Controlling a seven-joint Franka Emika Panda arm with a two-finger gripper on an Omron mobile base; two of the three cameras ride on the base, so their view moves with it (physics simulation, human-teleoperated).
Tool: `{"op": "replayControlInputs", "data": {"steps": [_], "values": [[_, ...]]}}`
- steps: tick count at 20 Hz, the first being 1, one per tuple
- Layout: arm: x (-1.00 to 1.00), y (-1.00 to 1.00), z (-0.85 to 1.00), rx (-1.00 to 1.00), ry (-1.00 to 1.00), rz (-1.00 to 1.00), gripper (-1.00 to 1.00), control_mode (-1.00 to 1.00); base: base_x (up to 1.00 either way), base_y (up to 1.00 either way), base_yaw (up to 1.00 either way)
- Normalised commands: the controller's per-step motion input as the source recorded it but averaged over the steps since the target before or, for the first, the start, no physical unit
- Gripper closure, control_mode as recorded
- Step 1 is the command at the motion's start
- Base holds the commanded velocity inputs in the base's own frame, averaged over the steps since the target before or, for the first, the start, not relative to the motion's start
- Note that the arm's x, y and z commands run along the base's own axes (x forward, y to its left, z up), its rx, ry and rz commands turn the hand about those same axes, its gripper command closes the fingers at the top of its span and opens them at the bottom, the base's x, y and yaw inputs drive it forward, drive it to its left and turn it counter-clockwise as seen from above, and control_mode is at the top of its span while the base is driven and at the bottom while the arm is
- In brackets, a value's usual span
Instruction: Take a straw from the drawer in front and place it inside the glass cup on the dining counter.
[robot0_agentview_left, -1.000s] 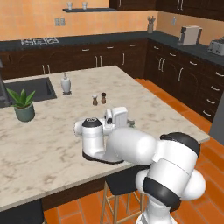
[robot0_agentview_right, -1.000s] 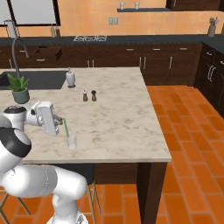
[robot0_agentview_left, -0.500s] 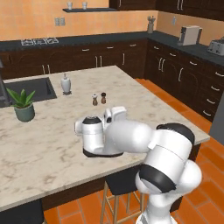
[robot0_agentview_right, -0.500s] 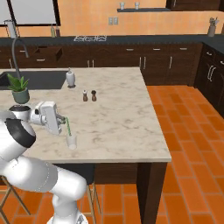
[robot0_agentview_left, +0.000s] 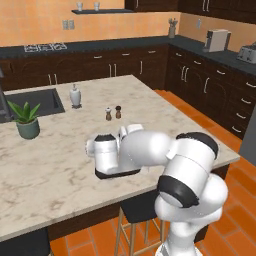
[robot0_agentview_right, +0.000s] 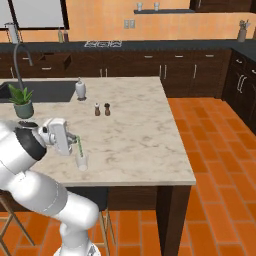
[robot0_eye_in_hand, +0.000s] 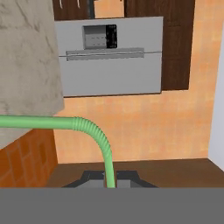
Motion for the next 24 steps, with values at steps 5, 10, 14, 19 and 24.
{"op": "replayControlInputs", "data": {"steps": [5,10,14,19,24], "values": [[0.19,0.0,-0.15,0.0,0.0,0.0,1.0,-1.0,0.0,0.0,0.0],[0.26,0.0,-0.18,0.0,0.0,0.0,1.0,-1.0,0.0,0.0,0.0],[-0.07,0.01,-0.1,0.0,0.0,0.0,1.0,-1.0,0.0,0.0,0.0],[-0.36,0.04,-0.18,0.0,0.0,0.0,1.0,-1.0,0.0,0.0,0.0],[-0.21,0.0,-0.05,0.0,0.0,0.0,-1.0,-1.0,0.0,0.0,0.0]]}}
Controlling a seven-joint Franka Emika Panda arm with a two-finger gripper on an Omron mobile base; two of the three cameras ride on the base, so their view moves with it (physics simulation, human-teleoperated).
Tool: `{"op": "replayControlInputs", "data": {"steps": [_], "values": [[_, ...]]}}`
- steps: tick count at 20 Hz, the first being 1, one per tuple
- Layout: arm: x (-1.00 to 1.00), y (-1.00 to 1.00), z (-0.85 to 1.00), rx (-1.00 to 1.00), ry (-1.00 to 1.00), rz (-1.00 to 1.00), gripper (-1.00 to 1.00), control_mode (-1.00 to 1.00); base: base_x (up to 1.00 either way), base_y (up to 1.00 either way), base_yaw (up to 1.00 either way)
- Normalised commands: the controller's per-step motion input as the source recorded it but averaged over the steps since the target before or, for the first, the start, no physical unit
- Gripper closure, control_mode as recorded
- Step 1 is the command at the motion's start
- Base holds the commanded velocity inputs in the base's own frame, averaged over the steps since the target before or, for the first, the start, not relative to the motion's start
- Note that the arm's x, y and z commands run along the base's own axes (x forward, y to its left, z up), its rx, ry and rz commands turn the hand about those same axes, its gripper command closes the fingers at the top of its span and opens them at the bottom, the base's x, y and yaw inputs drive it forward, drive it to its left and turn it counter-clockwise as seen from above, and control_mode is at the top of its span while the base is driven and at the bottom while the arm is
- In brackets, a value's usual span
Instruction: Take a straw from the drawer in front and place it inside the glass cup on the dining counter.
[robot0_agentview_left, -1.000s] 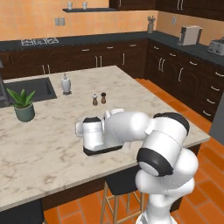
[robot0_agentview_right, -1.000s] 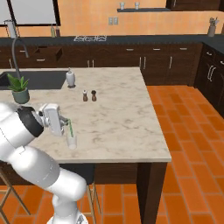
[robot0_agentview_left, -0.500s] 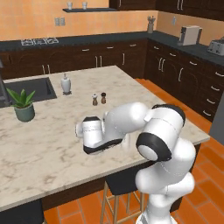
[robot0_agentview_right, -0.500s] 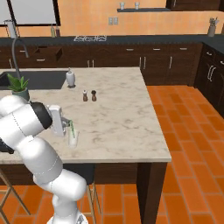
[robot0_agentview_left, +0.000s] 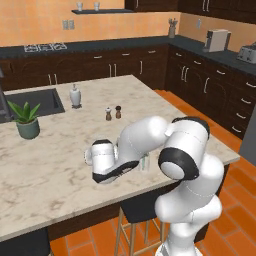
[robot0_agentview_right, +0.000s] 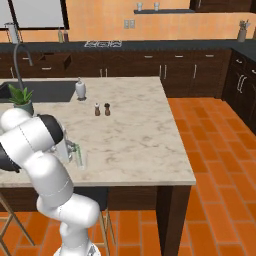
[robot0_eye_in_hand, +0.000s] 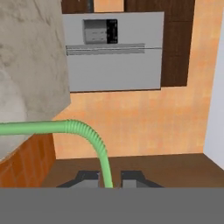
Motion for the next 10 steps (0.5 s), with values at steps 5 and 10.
{"op": "replayControlInputs", "data": {"steps": [5,10], "values": [[-0.08,0.0,0.0,0.0,0.0,0.0,-1.0,-1.0,0.0,0.0,0.0],[-0.17,0.01,0.0,0.0,0.0,0.0,-1.0,-1.0,0.0,0.0,0.0]]}}
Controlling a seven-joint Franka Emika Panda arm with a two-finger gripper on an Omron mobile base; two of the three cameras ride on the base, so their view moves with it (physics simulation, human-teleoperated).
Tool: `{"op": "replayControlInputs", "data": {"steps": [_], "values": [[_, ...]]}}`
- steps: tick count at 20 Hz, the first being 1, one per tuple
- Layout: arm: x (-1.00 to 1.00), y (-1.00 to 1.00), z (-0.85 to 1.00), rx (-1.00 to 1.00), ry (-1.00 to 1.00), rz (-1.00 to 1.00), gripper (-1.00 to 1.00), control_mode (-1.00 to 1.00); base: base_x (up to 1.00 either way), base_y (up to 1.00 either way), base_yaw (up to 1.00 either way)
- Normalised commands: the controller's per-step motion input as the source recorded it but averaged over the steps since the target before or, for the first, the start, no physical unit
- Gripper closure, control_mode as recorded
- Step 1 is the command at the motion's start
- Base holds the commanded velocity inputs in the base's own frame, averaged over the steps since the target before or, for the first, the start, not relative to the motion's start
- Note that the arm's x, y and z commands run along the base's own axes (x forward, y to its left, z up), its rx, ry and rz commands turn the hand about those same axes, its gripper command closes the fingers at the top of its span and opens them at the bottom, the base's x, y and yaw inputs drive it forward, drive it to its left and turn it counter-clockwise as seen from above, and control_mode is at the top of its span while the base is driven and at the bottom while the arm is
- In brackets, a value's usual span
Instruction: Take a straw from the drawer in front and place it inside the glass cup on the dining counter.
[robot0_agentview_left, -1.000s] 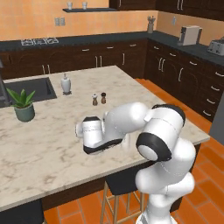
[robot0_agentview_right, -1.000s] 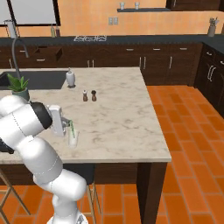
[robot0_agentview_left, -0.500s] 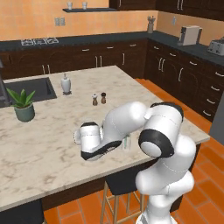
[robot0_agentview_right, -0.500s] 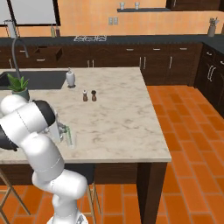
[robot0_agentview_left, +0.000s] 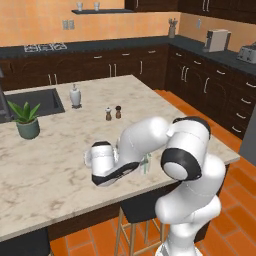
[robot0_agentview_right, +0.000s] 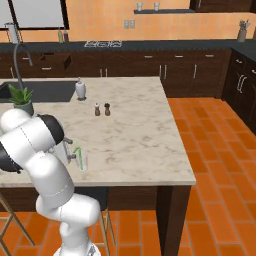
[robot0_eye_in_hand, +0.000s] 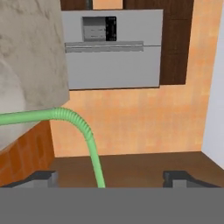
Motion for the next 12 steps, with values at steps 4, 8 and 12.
{"op": "replayControlInputs", "data": {"steps": [4,8,12], "values": [[-0.16,0.09,0.01,0.03,0.0,0.0,-1.0,-1.0,0.0,0.0,0.0],[-0.33,0.37,0.26,0.08,0.0,0.0,-1.0,-1.0,0.0,0.0,0.0],[-0.61,0.23,0.89,0.2,0.0,0.0,-1.0,-1.0,0.0,0.0,0.0]]}}
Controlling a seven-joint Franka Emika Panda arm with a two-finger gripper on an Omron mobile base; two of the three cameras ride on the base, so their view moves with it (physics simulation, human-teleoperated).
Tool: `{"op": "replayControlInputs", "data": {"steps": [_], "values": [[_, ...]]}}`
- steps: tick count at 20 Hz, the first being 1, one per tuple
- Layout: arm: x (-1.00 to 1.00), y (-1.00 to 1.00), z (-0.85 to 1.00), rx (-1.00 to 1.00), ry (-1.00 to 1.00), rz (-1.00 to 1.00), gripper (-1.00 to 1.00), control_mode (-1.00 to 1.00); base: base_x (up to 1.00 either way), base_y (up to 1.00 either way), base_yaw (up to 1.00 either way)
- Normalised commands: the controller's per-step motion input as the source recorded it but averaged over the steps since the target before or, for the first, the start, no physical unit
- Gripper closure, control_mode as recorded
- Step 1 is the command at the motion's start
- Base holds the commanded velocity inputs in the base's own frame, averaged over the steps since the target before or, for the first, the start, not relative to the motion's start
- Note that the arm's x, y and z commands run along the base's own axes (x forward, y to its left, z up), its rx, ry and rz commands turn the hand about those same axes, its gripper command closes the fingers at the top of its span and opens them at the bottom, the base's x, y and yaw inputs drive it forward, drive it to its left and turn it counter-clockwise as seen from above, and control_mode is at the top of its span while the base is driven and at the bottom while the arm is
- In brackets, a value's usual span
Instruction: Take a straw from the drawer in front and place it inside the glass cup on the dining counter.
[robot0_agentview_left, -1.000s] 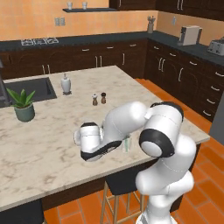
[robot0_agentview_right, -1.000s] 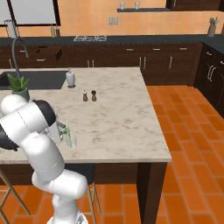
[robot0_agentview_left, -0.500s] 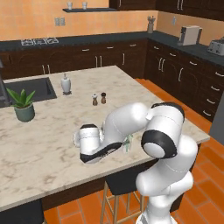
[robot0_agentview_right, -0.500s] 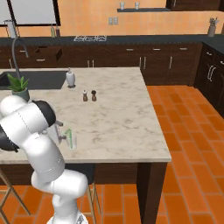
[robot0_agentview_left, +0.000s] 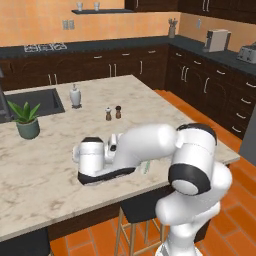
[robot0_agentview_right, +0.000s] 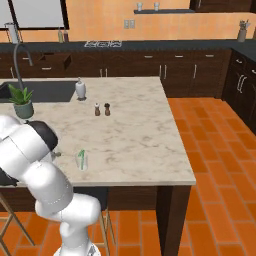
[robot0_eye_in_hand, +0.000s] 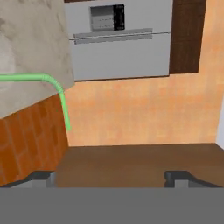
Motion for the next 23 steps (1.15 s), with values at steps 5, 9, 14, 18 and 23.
{"op": "replayControlInputs", "data": {"steps": [5,9,14,18,23], "values": [[-0.75,-0.2,1.0,0.4,0.0,0.0,-1.0,-1.0,0.0,0.0,0.0],[-0.86,-0.68,1.0,0.55,-0.01,0.01,-1.0,-1.0,0.0,0.0,0.0],[-0.68,-0.99,0.64,0.62,0.0,0.01,-1.0,-1.0,0.0,0.0,0.0],[-0.39,-0.8,0.25,0.63,0.0,0.0,-1.0,-1.0,0.0,0.0,0.0],[-0.19,-0.43,0.01,0.45,0.0,0.0,-1.0,-1.0,0.0,0.0,0.0]]}}
